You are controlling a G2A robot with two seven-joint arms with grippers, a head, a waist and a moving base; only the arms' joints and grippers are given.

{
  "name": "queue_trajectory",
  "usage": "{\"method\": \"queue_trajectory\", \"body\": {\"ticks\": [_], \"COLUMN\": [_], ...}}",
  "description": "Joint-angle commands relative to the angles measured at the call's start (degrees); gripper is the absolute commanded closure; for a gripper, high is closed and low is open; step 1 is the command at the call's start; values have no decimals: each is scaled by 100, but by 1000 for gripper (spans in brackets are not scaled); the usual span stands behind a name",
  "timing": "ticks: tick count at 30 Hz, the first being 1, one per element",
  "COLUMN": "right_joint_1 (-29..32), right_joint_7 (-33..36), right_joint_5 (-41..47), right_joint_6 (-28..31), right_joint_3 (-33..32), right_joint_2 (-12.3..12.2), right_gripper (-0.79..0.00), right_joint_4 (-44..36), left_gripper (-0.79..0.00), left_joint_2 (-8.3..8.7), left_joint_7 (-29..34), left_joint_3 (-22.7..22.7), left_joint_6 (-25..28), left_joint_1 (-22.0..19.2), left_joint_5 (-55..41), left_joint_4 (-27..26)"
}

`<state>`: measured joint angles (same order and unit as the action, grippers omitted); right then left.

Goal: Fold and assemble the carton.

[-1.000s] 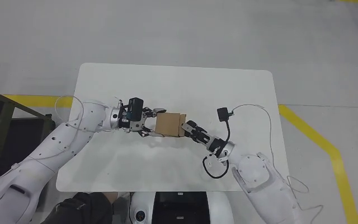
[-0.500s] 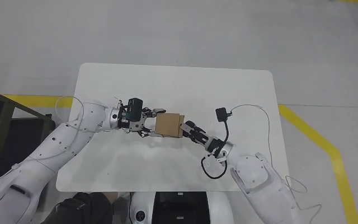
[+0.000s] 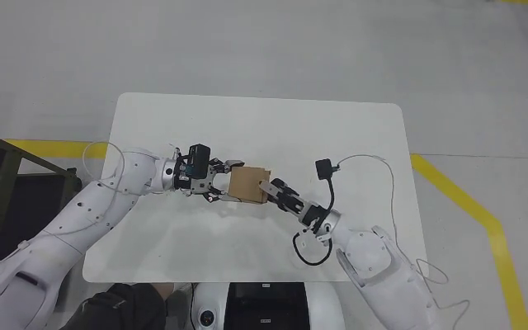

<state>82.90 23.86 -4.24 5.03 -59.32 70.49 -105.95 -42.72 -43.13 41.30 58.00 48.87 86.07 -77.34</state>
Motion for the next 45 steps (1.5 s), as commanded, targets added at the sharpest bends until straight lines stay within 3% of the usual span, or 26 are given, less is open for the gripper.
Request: {"method": "queue_trajectory", "body": {"ticks": [1,5,11,13,15,21,34,45], "right_joint_1": [18,81,129,123,119,135,51,116], "right_joint_7": [-8,-37,-1,-9,-24,163,120,-33], "right_joint_5": [21,77,99,129,203,781,591,251], "right_joint_6": [25,139,213,230,243,390,297,231], "right_joint_3": [-31,-117,-165,-167,-193,-268,-269,-279], "right_joint_2": [-4,-15,-27,-24,-23,-19,-18,-29], "right_gripper": [-686,-742,-742,-659,-425,-249,-132,-108], "right_joint_4": [-22,-118,-219,-204,-139,133,274,189], "left_gripper": [-431,-437,-434,-431,-428,-437,-443,-440], "left_joint_2": [-1,-4,-20,-24,-22,-3,32,41], "left_joint_7": [-8,-22,14,19,-12,-107,-242,-286], "left_joint_3": [-6,-19,-54,-61,-50,-12,83,160], "left_joint_6": [0,0,0,0,0,0,0,0], "left_joint_1": [-8,-15,-31,-41,-47,-19,55,114], "left_joint_5": [0,-4,-10,-18,-34,-29,43,74], "left_joint_4": [22,50,52,55,58,52,-17,-43]}}
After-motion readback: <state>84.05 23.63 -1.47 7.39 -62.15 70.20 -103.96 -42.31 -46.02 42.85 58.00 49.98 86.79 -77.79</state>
